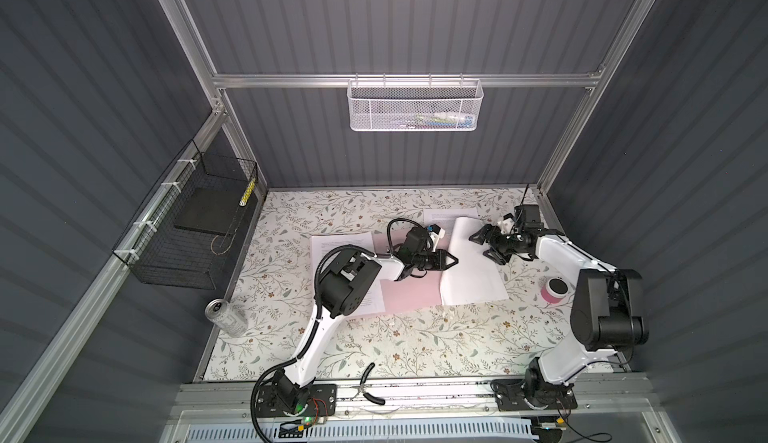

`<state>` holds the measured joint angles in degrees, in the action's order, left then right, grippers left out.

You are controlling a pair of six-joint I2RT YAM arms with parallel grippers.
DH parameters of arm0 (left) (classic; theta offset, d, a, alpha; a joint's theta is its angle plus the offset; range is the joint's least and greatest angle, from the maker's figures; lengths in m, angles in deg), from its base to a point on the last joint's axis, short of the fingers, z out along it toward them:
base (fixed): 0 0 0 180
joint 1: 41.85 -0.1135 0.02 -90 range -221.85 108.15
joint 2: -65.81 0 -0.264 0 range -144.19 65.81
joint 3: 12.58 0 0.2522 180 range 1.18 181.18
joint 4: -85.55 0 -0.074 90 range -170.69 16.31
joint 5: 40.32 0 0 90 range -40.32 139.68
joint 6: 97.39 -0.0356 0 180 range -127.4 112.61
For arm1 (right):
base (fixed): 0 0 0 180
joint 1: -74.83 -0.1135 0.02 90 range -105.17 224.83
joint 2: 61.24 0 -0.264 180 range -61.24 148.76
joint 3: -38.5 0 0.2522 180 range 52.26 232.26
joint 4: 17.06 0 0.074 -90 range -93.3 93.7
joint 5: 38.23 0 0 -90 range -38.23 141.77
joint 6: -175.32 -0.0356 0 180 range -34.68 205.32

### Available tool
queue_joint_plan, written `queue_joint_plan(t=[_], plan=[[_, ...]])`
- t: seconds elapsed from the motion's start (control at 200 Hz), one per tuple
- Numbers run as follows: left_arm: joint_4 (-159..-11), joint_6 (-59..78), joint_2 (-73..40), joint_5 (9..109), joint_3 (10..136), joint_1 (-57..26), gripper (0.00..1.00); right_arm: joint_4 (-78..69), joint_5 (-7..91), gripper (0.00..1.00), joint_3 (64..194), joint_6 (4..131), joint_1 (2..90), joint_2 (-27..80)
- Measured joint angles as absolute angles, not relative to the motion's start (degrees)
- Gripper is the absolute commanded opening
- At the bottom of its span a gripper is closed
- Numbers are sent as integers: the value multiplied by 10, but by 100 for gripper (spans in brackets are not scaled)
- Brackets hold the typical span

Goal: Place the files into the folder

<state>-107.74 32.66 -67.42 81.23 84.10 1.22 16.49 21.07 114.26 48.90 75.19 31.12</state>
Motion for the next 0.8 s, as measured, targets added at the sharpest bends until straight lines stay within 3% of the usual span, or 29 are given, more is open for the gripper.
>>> queue_joint_plan(t=[0.525,0.801], plan=[[-1042,336,-445,821,776,6,25,203,247,85,1086,509,789,126],[-1039,350,-376,836,717,-25,24,131,156,86,1006,517,817,37]])
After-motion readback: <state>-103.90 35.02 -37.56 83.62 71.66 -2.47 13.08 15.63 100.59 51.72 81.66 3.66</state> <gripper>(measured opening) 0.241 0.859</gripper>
